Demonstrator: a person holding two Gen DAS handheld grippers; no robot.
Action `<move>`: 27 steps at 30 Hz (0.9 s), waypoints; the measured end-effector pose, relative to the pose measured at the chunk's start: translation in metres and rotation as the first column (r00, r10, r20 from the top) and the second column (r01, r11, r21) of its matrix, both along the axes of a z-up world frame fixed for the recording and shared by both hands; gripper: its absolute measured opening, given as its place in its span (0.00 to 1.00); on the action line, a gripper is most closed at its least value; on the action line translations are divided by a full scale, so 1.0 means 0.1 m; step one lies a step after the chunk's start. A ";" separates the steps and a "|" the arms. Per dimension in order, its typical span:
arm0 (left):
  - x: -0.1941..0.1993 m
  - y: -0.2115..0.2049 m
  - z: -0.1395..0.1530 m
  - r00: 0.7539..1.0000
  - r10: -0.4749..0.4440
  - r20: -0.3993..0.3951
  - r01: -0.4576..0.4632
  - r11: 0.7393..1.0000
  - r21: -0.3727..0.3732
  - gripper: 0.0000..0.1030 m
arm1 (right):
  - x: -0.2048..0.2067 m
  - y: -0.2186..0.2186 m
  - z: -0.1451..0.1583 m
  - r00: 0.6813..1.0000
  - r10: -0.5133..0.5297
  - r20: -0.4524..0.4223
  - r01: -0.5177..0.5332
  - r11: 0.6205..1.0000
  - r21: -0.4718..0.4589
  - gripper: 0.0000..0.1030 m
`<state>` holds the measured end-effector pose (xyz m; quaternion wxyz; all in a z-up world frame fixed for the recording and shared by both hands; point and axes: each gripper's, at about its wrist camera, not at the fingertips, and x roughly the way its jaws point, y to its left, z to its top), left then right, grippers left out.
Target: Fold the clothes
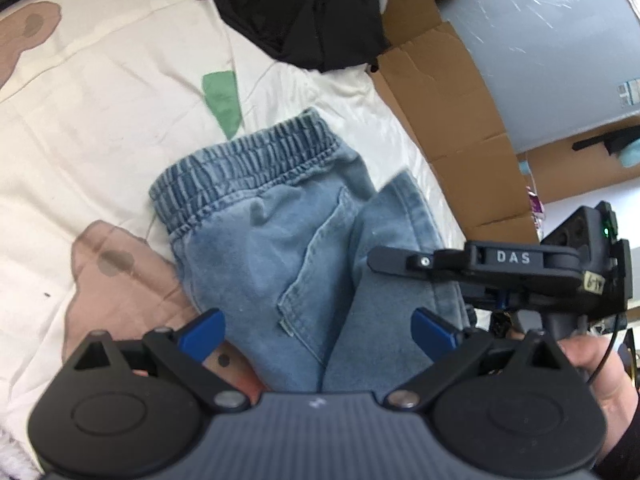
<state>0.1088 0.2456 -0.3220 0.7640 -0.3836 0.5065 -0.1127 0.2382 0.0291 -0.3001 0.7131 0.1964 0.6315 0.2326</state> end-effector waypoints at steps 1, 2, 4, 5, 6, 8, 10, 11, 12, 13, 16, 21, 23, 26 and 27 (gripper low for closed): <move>0.00 0.01 0.01 1.000 0.002 -0.003 -0.002 1.000 0.003 0.98 | 0.01 0.02 0.00 1.000 0.007 -0.001 -0.007 1.000 -0.007 0.21; -0.01 0.01 0.02 1.000 0.002 -0.005 -0.002 1.000 0.007 0.98 | 0.02 0.03 0.01 1.000 0.009 -0.004 -0.009 1.000 -0.011 0.22; -0.02 0.02 0.04 1.000 0.001 -0.007 -0.001 1.000 0.015 0.98 | 0.03 0.03 0.03 1.000 -0.002 -0.011 0.002 1.000 -0.010 0.25; -0.03 0.03 0.04 1.000 -0.002 -0.009 0.002 1.000 0.019 0.98 | 0.03 0.02 0.06 1.000 -0.013 -0.011 0.013 1.000 -0.004 0.27; -0.05 0.03 0.04 1.000 -0.004 -0.013 0.005 1.000 0.022 0.98 | 0.02 0.01 0.10 1.000 -0.024 -0.006 0.024 1.000 0.000 0.37; -0.06 0.02 0.03 1.000 -0.007 -0.025 0.008 1.000 0.028 0.98 | 0.02 0.00 0.19 0.999 -0.036 0.014 0.036 0.999 0.006 0.45; -0.08 0.02 0.04 0.999 -0.012 -0.039 0.013 0.999 0.040 0.98 | 0.01 -0.03 0.28 0.999 -0.044 0.032 0.044 0.999 -0.001 0.46; -0.09 0.01 0.06 0.999 -0.016 -0.039 0.018 0.998 0.053 0.98 | 0.00 -0.06 0.32 0.998 -0.048 0.037 0.048 0.999 -0.008 0.46; -0.10 0.00 0.10 0.999 -0.021 -0.038 0.024 0.997 0.072 0.98 | -0.02 -0.09 0.36 0.998 -0.053 0.041 0.053 0.998 -0.016 0.46; -0.11 -0.01 0.13 0.999 -0.027 -0.037 0.030 0.995 0.091 0.98 | -0.03 -0.12 0.40 0.997 -0.058 0.041 0.059 0.998 -0.022 0.46; -0.16 -0.04 0.27 0.998 -0.038 -0.041 0.044 0.988 0.151 0.99 | -0.06 -0.25 0.58 0.998 -0.045 0.054 0.046 0.999 -0.019 0.46; -0.22 -0.09 0.51 0.998 -0.014 -0.064 0.027 0.978 0.205 0.99 | -0.14 -0.61 0.87 0.991 -0.085 0.103 0.085 0.996 0.001 0.47; -0.22 -0.11 0.70 0.998 -0.005 -0.068 0.020 0.974 0.226 0.99 | -0.23 -0.75 1.02 0.989 -0.068 0.130 0.064 0.997 0.034 0.47; -0.23 -0.16 1.05 0.997 0.008 -0.073 0.011 0.969 0.248 0.99 | -0.31 -0.90 1.24 0.985 -0.001 0.172 0.006 1.000 -0.026 0.47; -0.24 -0.18 1.17 0.998 0.006 -0.069 0.012 0.967 0.256 0.99 | -0.32 -0.95 1.32 0.979 0.018 0.201 -0.010 0.999 -0.039 0.48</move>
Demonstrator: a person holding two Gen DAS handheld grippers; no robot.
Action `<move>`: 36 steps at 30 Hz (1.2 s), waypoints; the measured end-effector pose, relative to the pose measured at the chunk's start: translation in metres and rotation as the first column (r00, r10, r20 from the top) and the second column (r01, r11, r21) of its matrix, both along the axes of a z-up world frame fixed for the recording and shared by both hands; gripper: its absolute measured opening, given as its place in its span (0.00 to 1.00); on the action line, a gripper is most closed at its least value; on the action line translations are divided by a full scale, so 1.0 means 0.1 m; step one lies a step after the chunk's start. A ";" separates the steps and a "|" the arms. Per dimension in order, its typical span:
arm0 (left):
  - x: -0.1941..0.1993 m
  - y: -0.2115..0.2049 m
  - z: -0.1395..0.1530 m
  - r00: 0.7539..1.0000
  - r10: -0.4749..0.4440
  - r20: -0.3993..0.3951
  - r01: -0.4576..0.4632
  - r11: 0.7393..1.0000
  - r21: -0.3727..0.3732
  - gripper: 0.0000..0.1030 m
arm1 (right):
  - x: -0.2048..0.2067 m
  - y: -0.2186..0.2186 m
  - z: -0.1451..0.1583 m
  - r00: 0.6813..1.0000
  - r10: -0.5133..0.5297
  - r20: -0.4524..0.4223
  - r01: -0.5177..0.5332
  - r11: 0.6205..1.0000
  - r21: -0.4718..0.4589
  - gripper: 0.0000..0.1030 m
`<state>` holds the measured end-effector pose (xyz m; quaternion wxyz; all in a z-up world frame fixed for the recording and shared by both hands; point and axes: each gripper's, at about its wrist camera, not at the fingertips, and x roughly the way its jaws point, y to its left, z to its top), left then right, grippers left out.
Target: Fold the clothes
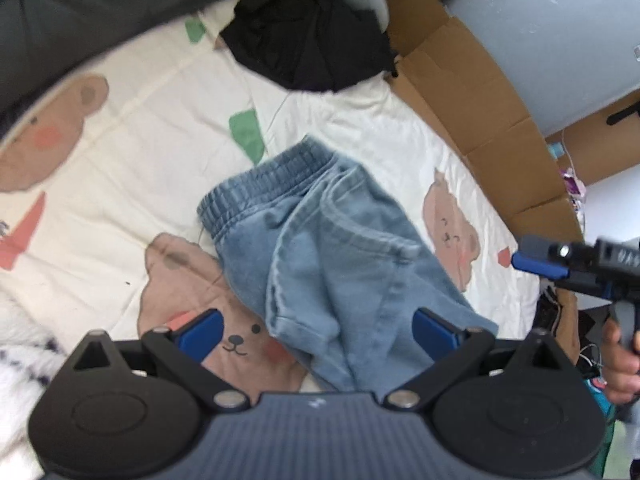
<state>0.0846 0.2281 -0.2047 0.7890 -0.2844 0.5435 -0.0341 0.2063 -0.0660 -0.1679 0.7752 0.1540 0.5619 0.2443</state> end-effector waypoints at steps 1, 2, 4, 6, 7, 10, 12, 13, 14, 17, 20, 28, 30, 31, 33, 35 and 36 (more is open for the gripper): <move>-0.01 -0.01 0.11 1.000 -0.001 0.002 0.001 1.000 0.006 0.99 | -0.01 -0.05 0.08 0.999 0.017 0.030 -0.017 1.000 -0.013 0.48; -0.03 -0.02 0.21 1.000 0.002 0.003 -0.002 1.000 0.011 0.99 | -0.03 -0.11 0.14 0.998 0.026 0.053 -0.025 0.999 -0.020 0.49; -0.06 -0.04 0.43 1.000 -0.008 0.003 0.007 1.000 0.027 0.99 | -0.06 -0.22 0.25 0.995 0.026 0.097 -0.023 0.999 -0.027 0.49; -0.12 -0.06 0.65 0.999 -0.038 0.007 0.038 0.997 0.072 0.99 | -0.09 -0.29 0.35 0.985 0.030 0.167 -0.023 0.999 -0.043 0.49; -0.15 -0.06 0.75 0.999 -0.043 0.010 0.041 0.995 0.092 0.99 | -0.09 -0.31 0.38 0.983 0.024 0.185 -0.018 0.999 -0.038 0.49; -0.19 -0.05 0.98 0.998 -0.049 0.025 0.046 0.992 0.121 0.99 | -0.09 -0.36 0.40 0.983 0.017 0.185 -0.020 1.000 0.013 0.49; -0.18 -0.04 1.04 0.998 -0.054 0.039 0.049 0.990 0.132 0.99 | -0.12 -0.34 0.34 0.981 0.047 0.187 -0.050 0.999 0.011 0.49; -0.16 -0.04 1.04 0.998 -0.054 0.040 0.048 0.989 0.138 0.99 | -0.14 -0.32 0.29 0.981 0.058 0.183 -0.060 0.998 0.003 0.49; -0.14 -0.03 1.02 0.998 -0.055 0.039 0.049 0.989 0.138 0.99 | -0.16 -0.32 0.20 0.983 0.064 0.174 -0.064 0.998 -0.007 0.49; -0.02 -0.03 0.91 0.997 -0.073 0.032 0.068 0.988 0.135 0.99 | -0.21 -0.30 -0.05 0.986 0.075 0.147 -0.072 0.997 -0.030 0.49; 0.09 -0.01 0.78 0.997 -0.078 0.031 0.073 0.990 0.119 0.99 | -0.29 -0.31 -0.35 0.991 0.049 0.126 -0.049 0.999 -0.006 0.49; 0.26 -0.03 0.37 0.994 -0.107 0.004 0.106 0.992 0.073 0.99 | -0.56 -0.11 -0.94 0.983 0.128 0.129 -0.123 0.991 -0.048 0.50; 0.25 -0.02 0.23 0.995 -0.102 -0.011 0.103 0.994 0.037 0.99 | -0.55 -0.10 -1.05 0.987 0.104 0.121 -0.101 0.994 -0.034 0.50; 0.24 -0.02 0.16 0.995 -0.102 -0.020 0.103 0.995 0.020 0.99 | -0.55 -0.09 -1.09 0.988 0.095 0.121 -0.092 0.995 -0.029 0.50; 0.21 -0.01 0.01 0.995 -0.099 -0.034 0.099 0.995 0.000 0.99 | -0.56 -0.05 -1.16 0.988 0.085 0.126 -0.084 0.996 -0.019 0.50; 0.18 0.00 -0.13 0.995 -0.084 -0.046 0.084 0.996 -0.017 0.99 | -0.58 0.03 -1.21 0.986 0.094 0.139 -0.091 0.995 -0.025 0.49; 0.16 0.01 -0.20 0.996 -0.073 -0.052 0.072 0.997 -0.027 0.99 | -0.58 0.06 -1.23 0.985 0.097 0.144 -0.093 0.995 -0.031 0.50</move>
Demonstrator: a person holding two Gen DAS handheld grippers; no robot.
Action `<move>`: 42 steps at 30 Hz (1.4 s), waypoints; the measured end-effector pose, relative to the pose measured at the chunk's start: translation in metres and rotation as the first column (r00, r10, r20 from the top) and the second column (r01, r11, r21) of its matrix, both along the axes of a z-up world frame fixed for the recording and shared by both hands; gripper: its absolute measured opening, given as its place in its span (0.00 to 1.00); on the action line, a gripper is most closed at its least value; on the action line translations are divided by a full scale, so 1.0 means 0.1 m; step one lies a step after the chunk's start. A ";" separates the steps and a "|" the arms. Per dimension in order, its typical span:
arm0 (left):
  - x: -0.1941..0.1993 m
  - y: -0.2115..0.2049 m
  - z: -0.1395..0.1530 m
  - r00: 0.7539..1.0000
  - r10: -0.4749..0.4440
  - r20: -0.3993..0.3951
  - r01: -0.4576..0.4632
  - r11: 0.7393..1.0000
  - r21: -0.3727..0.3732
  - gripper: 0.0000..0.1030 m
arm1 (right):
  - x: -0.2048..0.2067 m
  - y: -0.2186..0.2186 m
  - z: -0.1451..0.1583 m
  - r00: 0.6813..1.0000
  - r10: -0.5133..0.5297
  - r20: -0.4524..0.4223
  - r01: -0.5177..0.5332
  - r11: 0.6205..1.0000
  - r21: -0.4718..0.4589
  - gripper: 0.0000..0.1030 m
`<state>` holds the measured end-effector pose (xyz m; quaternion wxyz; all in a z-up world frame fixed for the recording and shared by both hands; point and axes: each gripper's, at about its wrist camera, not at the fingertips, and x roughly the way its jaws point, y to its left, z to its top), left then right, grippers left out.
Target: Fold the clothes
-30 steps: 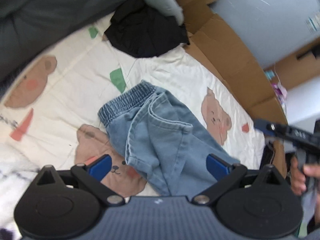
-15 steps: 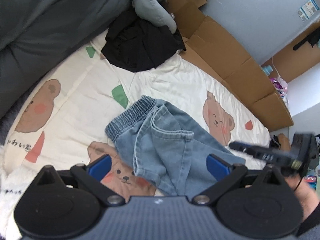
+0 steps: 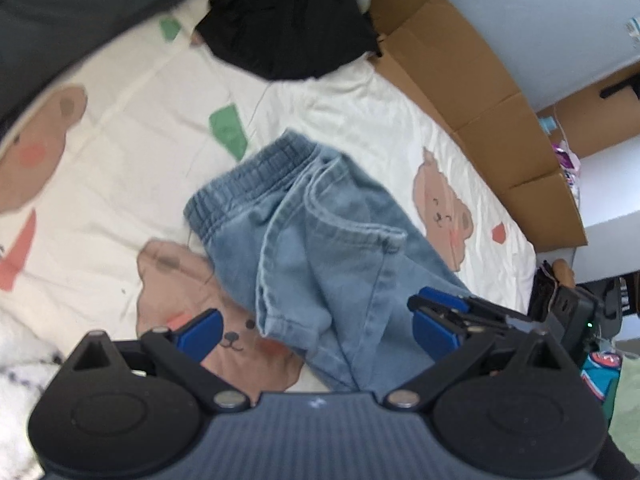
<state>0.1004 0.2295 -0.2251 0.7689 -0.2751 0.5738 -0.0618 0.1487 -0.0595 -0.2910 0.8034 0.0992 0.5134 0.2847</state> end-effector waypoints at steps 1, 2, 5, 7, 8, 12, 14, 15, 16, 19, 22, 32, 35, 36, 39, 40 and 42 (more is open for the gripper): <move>-0.02 0.01 -0.07 1.000 0.011 -0.004 -0.011 1.000 -0.010 0.99 | 0.00 0.03 -0.02 1.000 0.000 0.002 0.000 1.000 -0.004 0.50; -0.03 0.02 -0.14 1.000 0.021 -0.007 -0.021 1.000 -0.018 0.99 | 0.01 0.05 -0.05 1.000 -0.002 0.002 0.002 1.000 -0.010 0.50; -0.07 0.05 -0.36 0.997 0.069 -0.020 -0.069 0.997 -0.045 0.99 | 0.02 0.11 -0.13 1.000 -0.007 0.001 0.007 1.000 -0.028 0.49; -0.08 0.04 -0.50 0.995 0.099 -0.029 -0.101 0.992 -0.070 0.99 | 0.02 0.13 -0.21 1.000 -0.014 -0.007 0.014 0.999 -0.036 0.49; -0.09 0.02 -0.56 0.994 0.108 -0.033 -0.110 0.991 -0.076 0.99 | 0.03 0.13 -0.25 1.000 -0.019 -0.012 0.018 0.999 -0.039 0.49; -0.09 -0.04 -0.77 0.988 0.145 -0.046 -0.149 0.982 -0.115 0.95 | 0.03 0.14 -0.34 1.000 -0.026 -0.017 0.025 0.999 -0.021 0.41; -0.09 -0.05 -0.85 0.987 0.152 -0.053 -0.157 0.979 -0.127 0.92 | 0.03 0.15 -0.36 1.000 -0.023 -0.018 0.023 1.000 -0.011 0.32; -0.09 -0.05 -0.89 0.986 0.157 -0.057 -0.163 0.978 -0.126 0.91 | 0.04 0.17 -0.36 1.000 -0.014 -0.018 0.014 1.000 -0.006 0.25; -0.09 -0.04 -0.92 0.985 0.164 -0.056 -0.170 0.976 -0.133 0.87 | 0.04 0.18 -0.36 1.000 -0.003 -0.019 0.003 1.000 -0.002 0.18; -0.11 -0.01 -0.98 0.983 0.180 -0.046 -0.186 0.968 -0.170 0.66 | 0.02 0.23 -0.30 1.000 0.027 -0.009 -0.027 1.000 0.004 0.04; -0.11 0.01 -0.98 0.983 0.183 -0.030 -0.185 0.963 -0.194 0.31 | -0.01 0.26 -0.21 0.998 0.056 0.018 -0.056 0.998 0.012 0.03; -0.16 0.13 -0.90 0.982 0.187 0.010 -0.180 0.961 -0.210 0.12 | -0.19 0.51 0.07 0.985 0.168 0.044 -0.171 0.981 0.090 0.02; -0.18 0.19 -0.91 0.979 0.204 0.011 -0.197 0.957 -0.212 0.12 | -0.25 0.58 0.06 0.981 0.189 0.038 -0.191 0.978 0.082 0.02; -0.19 0.20 -0.91 0.978 0.209 0.014 -0.201 0.956 -0.214 0.12 | -0.27 0.60 0.04 0.981 0.192 0.033 -0.194 0.978 0.081 0.01; -0.19 0.23 -0.94 0.978 0.209 0.013 -0.202 0.955 -0.216 0.11 | -0.31 0.68 -0.03 0.978 0.208 0.021 -0.209 0.975 0.074 0.01; -0.19 0.24 -0.95 0.978 0.209 0.009 -0.203 0.956 -0.213 0.11 | -0.32 0.71 -0.05 0.977 0.213 0.021 -0.214 0.975 0.068 0.02; -0.19 0.25 -0.98 0.978 0.208 0.000 -0.204 0.957 -0.206 0.12 | -0.33 0.76 -0.09 0.976 0.218 0.012 -0.219 0.974 0.063 0.03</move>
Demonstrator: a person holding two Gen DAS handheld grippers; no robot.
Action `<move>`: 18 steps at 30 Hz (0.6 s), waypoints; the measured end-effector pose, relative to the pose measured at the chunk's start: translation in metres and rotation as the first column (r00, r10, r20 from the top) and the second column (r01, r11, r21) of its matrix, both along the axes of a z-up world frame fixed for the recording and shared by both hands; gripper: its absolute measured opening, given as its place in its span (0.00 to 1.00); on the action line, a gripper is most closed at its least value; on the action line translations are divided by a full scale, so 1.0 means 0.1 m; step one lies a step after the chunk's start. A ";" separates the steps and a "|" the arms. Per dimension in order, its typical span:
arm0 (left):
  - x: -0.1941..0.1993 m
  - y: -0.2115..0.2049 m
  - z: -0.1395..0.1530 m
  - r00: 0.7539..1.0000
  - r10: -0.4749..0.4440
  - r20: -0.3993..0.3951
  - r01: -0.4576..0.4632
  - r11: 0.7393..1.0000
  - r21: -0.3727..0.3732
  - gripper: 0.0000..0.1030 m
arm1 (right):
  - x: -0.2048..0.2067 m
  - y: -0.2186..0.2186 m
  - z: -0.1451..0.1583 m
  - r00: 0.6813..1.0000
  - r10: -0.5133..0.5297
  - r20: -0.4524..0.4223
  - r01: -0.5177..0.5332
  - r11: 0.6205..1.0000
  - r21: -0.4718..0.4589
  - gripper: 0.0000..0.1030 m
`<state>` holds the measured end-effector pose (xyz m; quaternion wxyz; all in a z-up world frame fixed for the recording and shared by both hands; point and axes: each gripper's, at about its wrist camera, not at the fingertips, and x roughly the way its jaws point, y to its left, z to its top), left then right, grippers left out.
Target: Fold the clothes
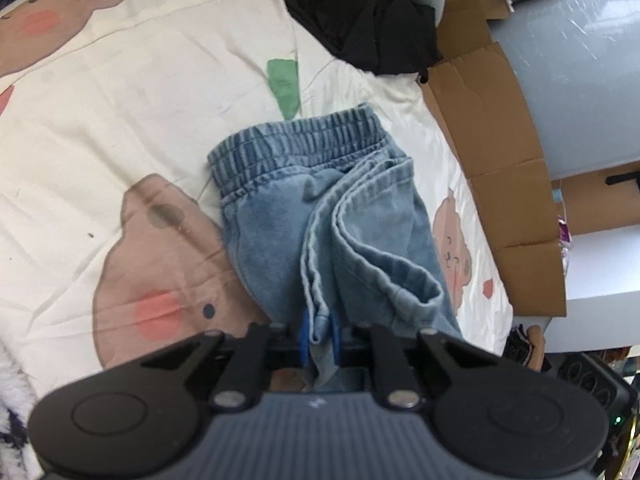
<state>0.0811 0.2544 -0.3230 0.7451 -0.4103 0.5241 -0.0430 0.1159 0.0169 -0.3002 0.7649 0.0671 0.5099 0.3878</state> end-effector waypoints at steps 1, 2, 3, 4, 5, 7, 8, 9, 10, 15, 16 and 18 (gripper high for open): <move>0.00 0.01 -0.01 1.000 -0.001 -0.005 0.001 1.000 0.003 0.13 | 0.00 0.02 -0.02 1.000 0.004 -0.013 -0.004 1.000 0.004 0.05; 0.00 0.02 -0.01 1.000 -0.004 -0.008 0.004 1.000 0.009 0.16 | 0.00 0.04 -0.03 1.000 0.009 -0.024 -0.008 1.000 0.007 0.05; -0.01 0.03 0.00 1.000 -0.010 -0.008 0.010 1.000 0.020 0.18 | 0.00 0.05 -0.03 0.999 0.011 -0.031 -0.011 1.000 0.007 0.06; -0.01 0.04 0.02 1.000 -0.017 -0.005 0.017 0.999 0.031 0.20 | 0.01 0.05 -0.04 0.999 0.012 -0.044 -0.012 1.000 0.013 0.09; -0.02 0.06 0.03 1.000 -0.022 -0.003 0.022 0.999 0.035 0.22 | 0.02 0.04 -0.04 0.998 0.010 -0.059 -0.009 1.000 0.026 0.12; -0.04 0.09 0.05 1.000 -0.030 0.002 0.030 0.999 0.037 0.28 | 0.03 0.01 -0.05 0.997 0.005 -0.083 -0.001 0.999 0.053 0.17; -0.04 0.10 0.06 0.999 -0.033 0.002 0.033 0.998 0.044 0.32 | 0.03 0.00 -0.05 0.996 0.003 -0.089 0.002 0.998 0.060 0.17; -0.05 0.11 0.07 0.999 -0.035 0.002 0.035 0.998 0.052 0.33 | 0.03 -0.01 -0.06 0.995 0.003 -0.097 0.004 0.998 0.066 0.17; -0.06 0.11 0.08 0.999 -0.036 0.002 0.035 0.998 0.057 0.37 | 0.03 -0.02 -0.06 0.995 0.001 -0.100 0.006 0.998 0.067 0.17; -0.13 0.15 0.14 0.999 -0.046 0.017 0.045 0.996 0.080 0.49 | 0.07 -0.10 -0.04 0.994 -0.037 -0.098 0.044 0.997 0.068 0.17; -0.15 0.16 0.15 0.998 -0.053 0.020 0.051 0.995 0.082 0.49 | 0.09 -0.12 -0.03 0.995 -0.047 -0.091 0.053 0.996 0.066 0.17; -0.20 0.17 0.16 0.998 -0.053 0.028 0.051 0.996 0.078 0.53 | 0.14 -0.16 0.00 0.995 -0.063 -0.074 0.067 0.996 0.065 0.18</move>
